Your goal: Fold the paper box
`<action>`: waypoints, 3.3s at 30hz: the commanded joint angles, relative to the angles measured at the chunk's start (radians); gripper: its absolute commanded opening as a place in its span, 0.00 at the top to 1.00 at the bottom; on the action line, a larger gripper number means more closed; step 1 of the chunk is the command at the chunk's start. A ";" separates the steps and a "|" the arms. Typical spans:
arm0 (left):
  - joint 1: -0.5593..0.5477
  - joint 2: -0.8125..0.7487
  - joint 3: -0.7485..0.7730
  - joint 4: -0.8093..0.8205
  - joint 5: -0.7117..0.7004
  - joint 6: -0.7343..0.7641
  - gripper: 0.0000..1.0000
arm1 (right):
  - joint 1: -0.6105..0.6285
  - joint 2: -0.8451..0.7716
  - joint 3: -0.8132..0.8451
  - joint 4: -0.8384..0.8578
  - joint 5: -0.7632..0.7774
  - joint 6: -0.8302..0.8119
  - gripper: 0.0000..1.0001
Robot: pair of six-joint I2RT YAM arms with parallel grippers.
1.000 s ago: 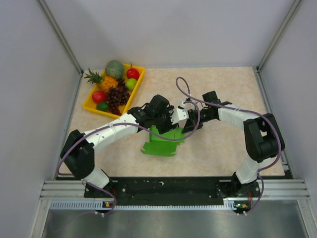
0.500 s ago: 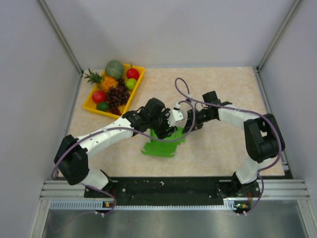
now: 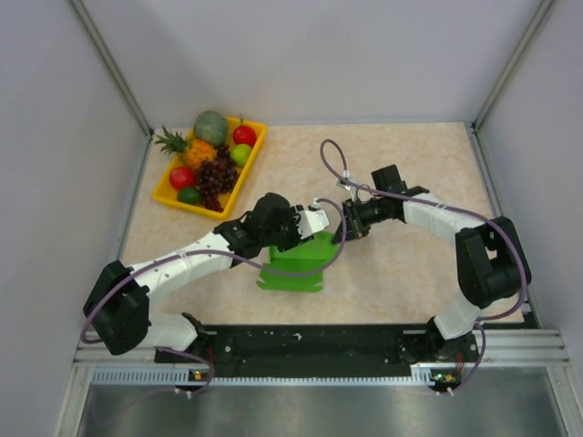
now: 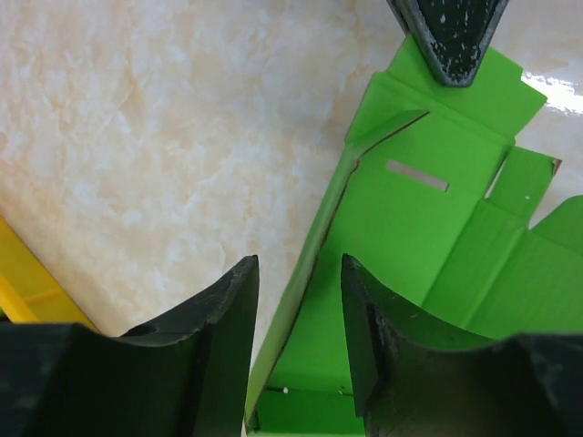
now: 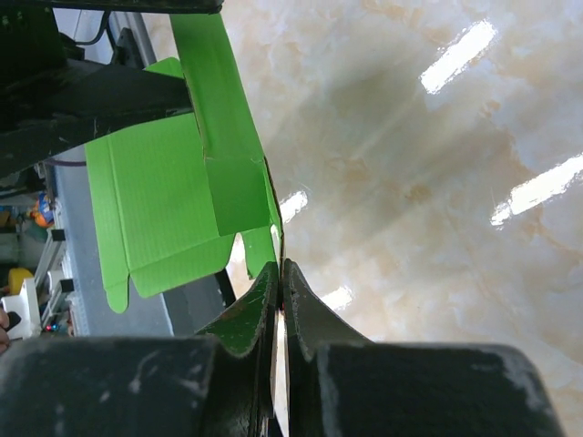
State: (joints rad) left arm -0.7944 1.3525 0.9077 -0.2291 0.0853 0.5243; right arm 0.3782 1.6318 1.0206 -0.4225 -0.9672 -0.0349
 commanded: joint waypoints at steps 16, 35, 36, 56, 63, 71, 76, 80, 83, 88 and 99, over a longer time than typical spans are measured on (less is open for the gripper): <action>-0.063 -0.072 -0.047 0.135 -0.099 0.088 0.93 | 0.025 -0.113 -0.069 0.200 0.099 0.185 0.79; -0.239 -0.089 -0.142 0.444 -0.584 0.152 1.00 | -0.007 -0.550 -0.430 0.527 0.570 0.877 0.35; -0.241 -0.085 -0.138 0.445 -0.587 0.155 1.00 | 0.002 -0.541 -0.425 0.539 0.593 0.879 0.44; -0.243 -0.102 -0.133 0.453 -0.591 0.112 1.00 | 0.215 -0.383 -0.300 0.536 0.844 0.828 0.67; -0.243 -0.096 -0.127 0.452 -0.588 0.108 1.00 | 0.263 -0.365 -0.234 0.458 0.910 0.819 0.81; -0.243 -0.093 -0.122 0.450 -0.587 0.097 1.00 | 0.382 -0.354 -0.148 0.269 1.178 0.764 1.00; -0.244 -0.087 -0.118 0.447 -0.575 0.069 1.00 | 0.501 -0.313 -0.100 0.232 1.355 0.731 1.00; -0.244 -0.084 -0.115 0.448 -0.558 0.031 1.00 | 0.539 -0.274 -0.079 0.251 1.435 0.753 1.00; -0.244 -0.085 -0.110 0.447 -0.541 0.006 1.00 | 0.561 -0.280 -0.097 0.304 1.447 0.727 0.97; -0.247 -0.076 -0.115 0.450 -0.538 -0.003 1.00 | 0.548 -0.392 -0.195 0.416 1.374 0.681 0.80; -0.253 -0.056 -0.105 0.432 -0.550 -0.018 1.00 | 0.338 -0.662 -0.340 0.391 0.972 0.632 0.22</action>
State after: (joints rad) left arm -1.0424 1.2903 0.7742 0.1677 -0.4816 0.5423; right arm 0.7605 1.0645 0.6933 -0.0471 0.1802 0.6579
